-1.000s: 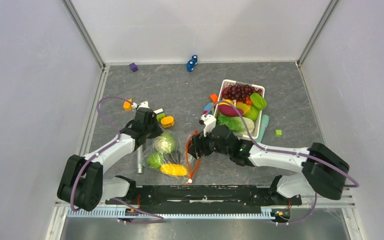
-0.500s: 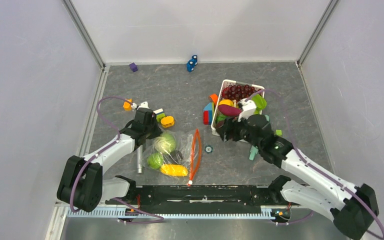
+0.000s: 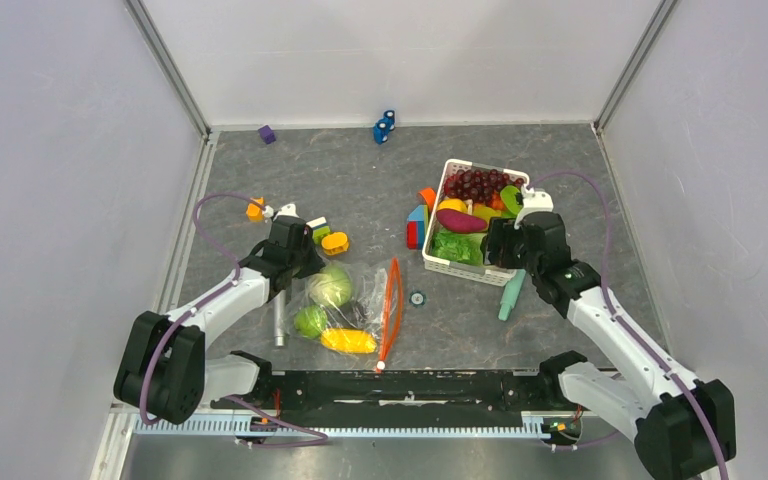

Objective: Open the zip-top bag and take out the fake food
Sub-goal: Pick up the fake fruit from the zipper food storage bag, then place the fake fruit in the bin.

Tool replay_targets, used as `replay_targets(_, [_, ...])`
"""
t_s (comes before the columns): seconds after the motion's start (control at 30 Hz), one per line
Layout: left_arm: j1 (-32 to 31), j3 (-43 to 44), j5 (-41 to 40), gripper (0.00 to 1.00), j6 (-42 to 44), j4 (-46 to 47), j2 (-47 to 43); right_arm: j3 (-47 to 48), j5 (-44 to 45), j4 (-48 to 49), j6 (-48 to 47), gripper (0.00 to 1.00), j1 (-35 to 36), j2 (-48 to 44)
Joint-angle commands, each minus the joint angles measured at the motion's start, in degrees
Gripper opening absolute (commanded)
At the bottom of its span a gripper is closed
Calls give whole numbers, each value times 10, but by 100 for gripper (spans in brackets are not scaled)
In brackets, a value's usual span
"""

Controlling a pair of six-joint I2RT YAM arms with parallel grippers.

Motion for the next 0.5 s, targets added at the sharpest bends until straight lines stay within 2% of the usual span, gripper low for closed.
replay_targets(0.0, [0, -9, 2, 2, 5, -3, -7, 25, 11, 15, -25, 67, -20, 15])
replay_targets(0.23, [0, -9, 3, 2, 6, -1, -5, 5, 1, 28, -31, 69, -27, 30])
replay_targets(0.47, [-1, -9, 3, 2, 6, -1, -3, -1, -3, 33, -34, 87, -26, 25])
